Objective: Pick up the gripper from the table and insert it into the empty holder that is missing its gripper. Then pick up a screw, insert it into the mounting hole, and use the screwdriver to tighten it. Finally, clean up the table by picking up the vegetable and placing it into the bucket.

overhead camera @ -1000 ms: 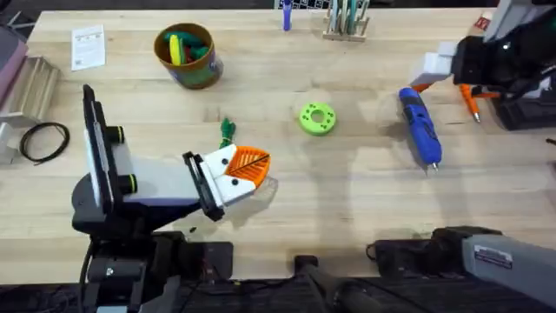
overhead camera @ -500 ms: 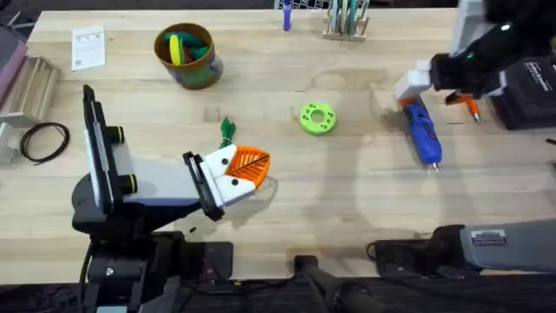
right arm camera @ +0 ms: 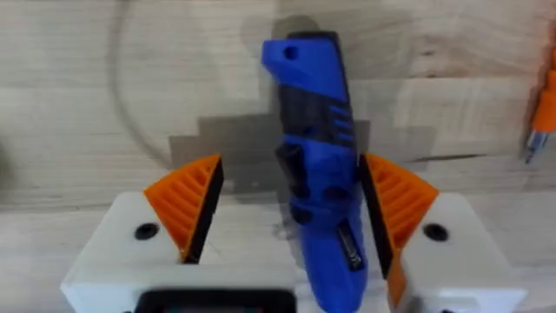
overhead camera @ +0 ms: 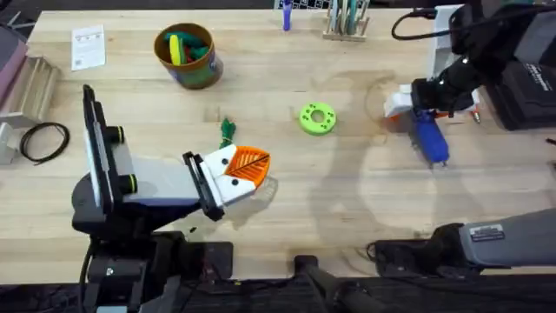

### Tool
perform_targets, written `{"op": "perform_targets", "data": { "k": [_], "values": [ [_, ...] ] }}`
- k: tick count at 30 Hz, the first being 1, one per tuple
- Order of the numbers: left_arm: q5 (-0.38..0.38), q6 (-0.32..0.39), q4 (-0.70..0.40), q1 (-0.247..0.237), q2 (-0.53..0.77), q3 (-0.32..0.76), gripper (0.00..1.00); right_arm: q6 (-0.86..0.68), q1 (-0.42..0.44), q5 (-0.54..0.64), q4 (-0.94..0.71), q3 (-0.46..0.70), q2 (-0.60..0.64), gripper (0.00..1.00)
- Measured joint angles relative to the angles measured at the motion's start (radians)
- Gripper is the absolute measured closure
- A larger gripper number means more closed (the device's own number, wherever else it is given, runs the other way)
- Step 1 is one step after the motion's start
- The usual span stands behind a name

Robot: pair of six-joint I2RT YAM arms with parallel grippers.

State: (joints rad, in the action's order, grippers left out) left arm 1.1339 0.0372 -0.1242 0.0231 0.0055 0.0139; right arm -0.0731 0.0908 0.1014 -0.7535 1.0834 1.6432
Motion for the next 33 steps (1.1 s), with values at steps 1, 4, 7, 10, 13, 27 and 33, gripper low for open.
{"op": "perform_targets", "data": {
  "k": [1, 4, 7, 10, 13, 27, 33],
  "values": [
    [0.000, 0.000, 0.000, 0.000, 0.000, 0.000, 0.992, -0.006, 0.002, 0.007, 0.012, -0.004, 0.000, 0.063],
    [0.000, 0.000, 0.000, 0.000, 0.000, 0.000, 0.992, -0.023, 0.010, 0.024, 0.047, -0.011, 0.000, 0.063],
    [0.000, 0.000, 0.000, 0.000, 0.000, 0.000, 0.992, -0.036, 0.031, 0.033, 0.061, -0.011, 0.000, 0.045],
    [0.000, 0.000, 0.000, 0.000, 0.000, 0.000, 0.992, -0.048, 0.048, 0.021, 0.062, -0.012, 0.000, 0.041],
    [0.000, 0.000, 0.000, 0.000, 0.000, 0.000, 0.992, -0.063, 0.050, 0.005, 0.062, -0.013, 0.000, 0.038],
    [0.000, 0.000, 0.000, 0.000, 0.000, 0.000, 0.992, -0.251, 0.050, -0.013, 0.085, -0.013, 0.046, 0.036],
    [0.000, 0.000, 0.000, 0.000, 0.000, 0.000, 0.992, -0.274, 0.050, -0.021, 0.103, -0.012, 0.060, 0.061]
  ]
}}
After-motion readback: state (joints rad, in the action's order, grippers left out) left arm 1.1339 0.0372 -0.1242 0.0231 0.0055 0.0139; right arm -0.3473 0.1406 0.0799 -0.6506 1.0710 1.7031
